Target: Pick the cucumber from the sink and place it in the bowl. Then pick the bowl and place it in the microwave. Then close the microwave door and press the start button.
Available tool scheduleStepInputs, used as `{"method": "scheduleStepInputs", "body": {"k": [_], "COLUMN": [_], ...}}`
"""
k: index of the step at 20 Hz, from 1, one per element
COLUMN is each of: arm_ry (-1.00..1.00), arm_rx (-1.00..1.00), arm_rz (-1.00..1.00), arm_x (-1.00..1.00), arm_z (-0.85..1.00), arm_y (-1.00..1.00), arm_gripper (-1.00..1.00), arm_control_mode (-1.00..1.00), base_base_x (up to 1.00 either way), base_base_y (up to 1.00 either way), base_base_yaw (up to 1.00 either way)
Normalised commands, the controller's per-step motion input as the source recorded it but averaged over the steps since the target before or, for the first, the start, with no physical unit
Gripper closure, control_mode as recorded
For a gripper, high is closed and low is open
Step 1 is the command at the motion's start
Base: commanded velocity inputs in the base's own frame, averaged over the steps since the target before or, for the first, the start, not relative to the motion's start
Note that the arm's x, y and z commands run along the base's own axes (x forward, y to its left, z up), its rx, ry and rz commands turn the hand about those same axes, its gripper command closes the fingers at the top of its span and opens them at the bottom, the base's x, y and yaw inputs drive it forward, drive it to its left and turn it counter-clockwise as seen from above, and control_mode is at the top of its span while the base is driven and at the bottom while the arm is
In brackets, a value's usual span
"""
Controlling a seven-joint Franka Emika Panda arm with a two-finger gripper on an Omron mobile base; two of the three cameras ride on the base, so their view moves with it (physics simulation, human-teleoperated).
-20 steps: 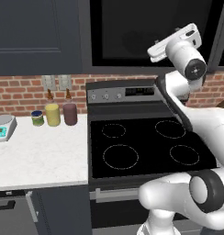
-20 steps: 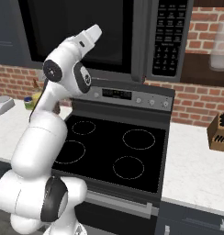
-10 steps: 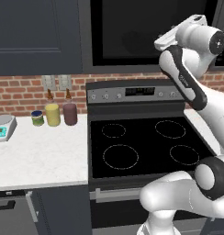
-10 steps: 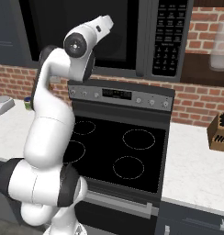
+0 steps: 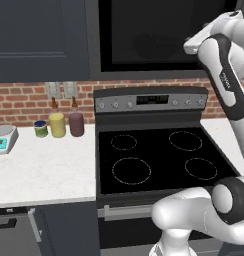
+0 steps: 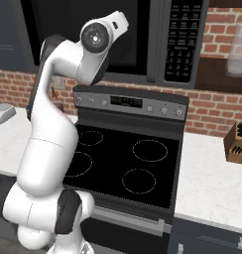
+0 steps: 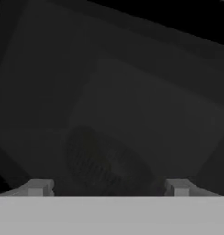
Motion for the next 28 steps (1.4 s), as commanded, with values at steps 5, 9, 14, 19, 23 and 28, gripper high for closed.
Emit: {"method": "scheduleStepInputs", "body": {"k": [5,9,14,19,23,28], "arm_ry": [-0.08,-0.09,-0.01,0.0,0.0,0.0], "arm_rx": [0.01,0.02,0.0,0.0,0.0,0.0], "arm_rz": [0.06,0.08,0.09,0.1,0.12,0.17], "arm_x": [-1.0,-1.0,-0.84,-0.38,-0.04,0.19], "arm_z": [-0.02,-0.12,-0.29,-0.43,-0.46,-0.25], "arm_y": [-0.65,-0.79,-0.86,-0.79,-0.48,-0.14], "arm_gripper": [-1.0,-1.0,-1.0,-1.0,-1.0,-1.0], "arm_control_mode": [-1.0,-1.0,-1.0,-1.0,-1.0,-1.0], "base_base_x": [0.0,0.0,0.0,0.0,0.0,0.0], "base_base_y": [0.0,0.0,0.0,0.0,0.0,0.0], "base_base_yaw": [0.0,0.0,0.0,0.0,0.0,0.0]}}
